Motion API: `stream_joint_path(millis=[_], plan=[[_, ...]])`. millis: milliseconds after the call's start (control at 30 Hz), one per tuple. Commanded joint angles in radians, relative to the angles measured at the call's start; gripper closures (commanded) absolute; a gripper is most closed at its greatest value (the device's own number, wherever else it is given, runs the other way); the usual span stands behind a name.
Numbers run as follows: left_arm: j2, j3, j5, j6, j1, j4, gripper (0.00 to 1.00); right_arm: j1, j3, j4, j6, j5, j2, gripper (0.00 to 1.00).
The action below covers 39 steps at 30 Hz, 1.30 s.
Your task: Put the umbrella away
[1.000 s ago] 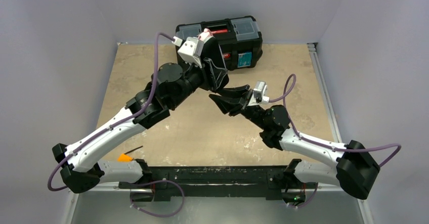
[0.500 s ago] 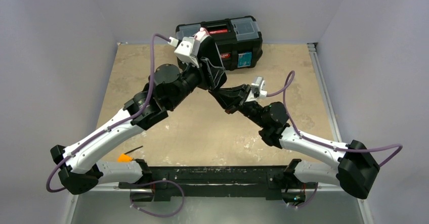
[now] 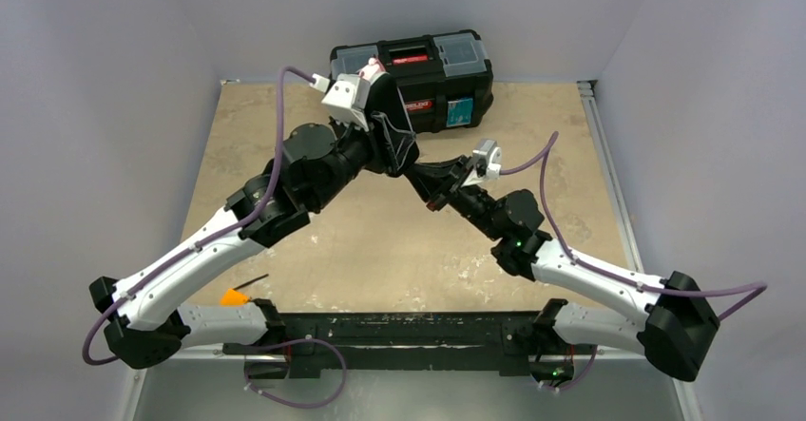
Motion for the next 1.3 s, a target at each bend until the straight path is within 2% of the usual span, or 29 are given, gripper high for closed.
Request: stream_joint_path(millis=[0,300,500,700,867,1267], plan=[[-0.073,0.060,0.004,-0.015,-0.008,0.050,1.00,-0.042,0.008,-0.056,-0.022,0.069,-0.041,1.00],[-0.120,0.084,0.188,0.001,-0.004,-0.101,1.00,-0.064,0.079,-0.181,-0.167,0.013,-0.093,1.00],[-0.153,0.104,0.375,0.031,0.014,-0.239,1.00,-0.064,0.133,-0.272,-0.279,-0.002,-0.132,1.00],[-0.171,0.078,0.546,0.045,0.045,-0.358,1.00,-0.064,0.211,-0.352,-0.403,-0.034,-0.152,1.00],[-0.174,0.033,0.688,0.044,0.048,-0.385,1.00,-0.064,0.260,-0.399,-0.450,-0.075,-0.161,1.00],[-0.113,0.015,0.783,0.024,0.048,-0.399,1.00,-0.061,0.317,-0.440,-0.514,-0.038,-0.152,1.00]])
